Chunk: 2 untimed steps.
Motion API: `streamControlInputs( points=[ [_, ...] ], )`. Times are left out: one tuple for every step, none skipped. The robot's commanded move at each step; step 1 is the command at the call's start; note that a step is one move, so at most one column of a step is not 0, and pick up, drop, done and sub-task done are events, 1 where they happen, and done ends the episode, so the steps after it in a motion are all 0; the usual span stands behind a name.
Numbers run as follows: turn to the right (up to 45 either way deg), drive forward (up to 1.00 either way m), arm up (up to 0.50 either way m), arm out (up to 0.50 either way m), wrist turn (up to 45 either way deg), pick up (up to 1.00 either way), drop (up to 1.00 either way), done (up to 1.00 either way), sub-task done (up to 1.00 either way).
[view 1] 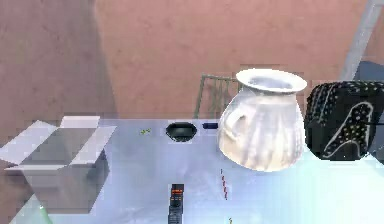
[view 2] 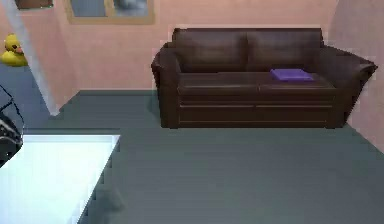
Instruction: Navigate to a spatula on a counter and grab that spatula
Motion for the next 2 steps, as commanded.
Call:
streamControlInputs(
  points=[
    [45.0,0.00,0.00,0.00,0.0,0.00,0.00,0.00,0.00],
    [45.0,0.00,0.00,0.00,0.0,0.00,0.00,0.00,0.00]
  ],
)
